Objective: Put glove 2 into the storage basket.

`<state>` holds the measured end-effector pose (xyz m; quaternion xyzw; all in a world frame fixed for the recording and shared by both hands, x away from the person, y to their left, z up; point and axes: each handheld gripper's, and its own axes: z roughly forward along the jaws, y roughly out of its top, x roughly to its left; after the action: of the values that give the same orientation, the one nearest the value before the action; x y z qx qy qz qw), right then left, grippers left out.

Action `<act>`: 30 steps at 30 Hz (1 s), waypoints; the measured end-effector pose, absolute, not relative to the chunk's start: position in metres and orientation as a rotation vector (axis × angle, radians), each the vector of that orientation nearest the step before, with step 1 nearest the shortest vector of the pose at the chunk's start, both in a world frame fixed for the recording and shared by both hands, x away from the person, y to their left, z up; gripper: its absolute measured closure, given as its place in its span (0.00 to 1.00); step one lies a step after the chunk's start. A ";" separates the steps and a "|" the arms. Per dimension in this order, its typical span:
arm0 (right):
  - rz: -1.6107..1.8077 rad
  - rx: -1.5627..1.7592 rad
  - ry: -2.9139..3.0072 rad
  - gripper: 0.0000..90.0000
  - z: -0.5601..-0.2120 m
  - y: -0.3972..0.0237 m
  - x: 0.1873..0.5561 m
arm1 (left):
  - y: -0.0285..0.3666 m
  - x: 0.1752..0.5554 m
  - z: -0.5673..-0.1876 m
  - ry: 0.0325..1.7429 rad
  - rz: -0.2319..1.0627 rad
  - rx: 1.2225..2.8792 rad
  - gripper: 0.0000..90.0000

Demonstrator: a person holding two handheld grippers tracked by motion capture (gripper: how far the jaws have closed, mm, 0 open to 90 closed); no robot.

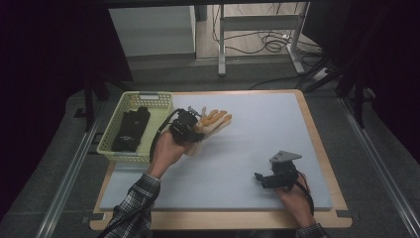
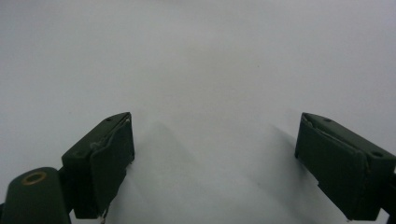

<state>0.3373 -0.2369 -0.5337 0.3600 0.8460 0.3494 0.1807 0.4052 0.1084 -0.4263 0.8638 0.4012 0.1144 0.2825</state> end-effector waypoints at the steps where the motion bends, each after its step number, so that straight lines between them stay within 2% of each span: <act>1: 0.987 1.017 2.389 0.13 -0.534 -0.237 0.337 | 0.114 0.406 -0.421 1.089 0.320 2.303 0.76; 8: 0.987 1.017 2.389 0.13 -0.534 -0.237 0.337 | 0.137 0.409 -0.404 1.145 0.373 2.275 0.76; 16: 0.987 1.017 2.389 0.13 -0.534 -0.237 0.337 | 0.185 0.414 -0.388 1.275 0.461 2.213 0.76; 30: 0.987 1.016 2.389 0.13 -0.534 -0.237 0.337 | 0.243 0.427 -0.395 1.486 0.525 2.140 0.75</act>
<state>0.3373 -0.2369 -0.5338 0.3598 0.8460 0.3496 0.1808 0.4268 0.2426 -0.3951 0.7817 0.5430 0.1916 0.2396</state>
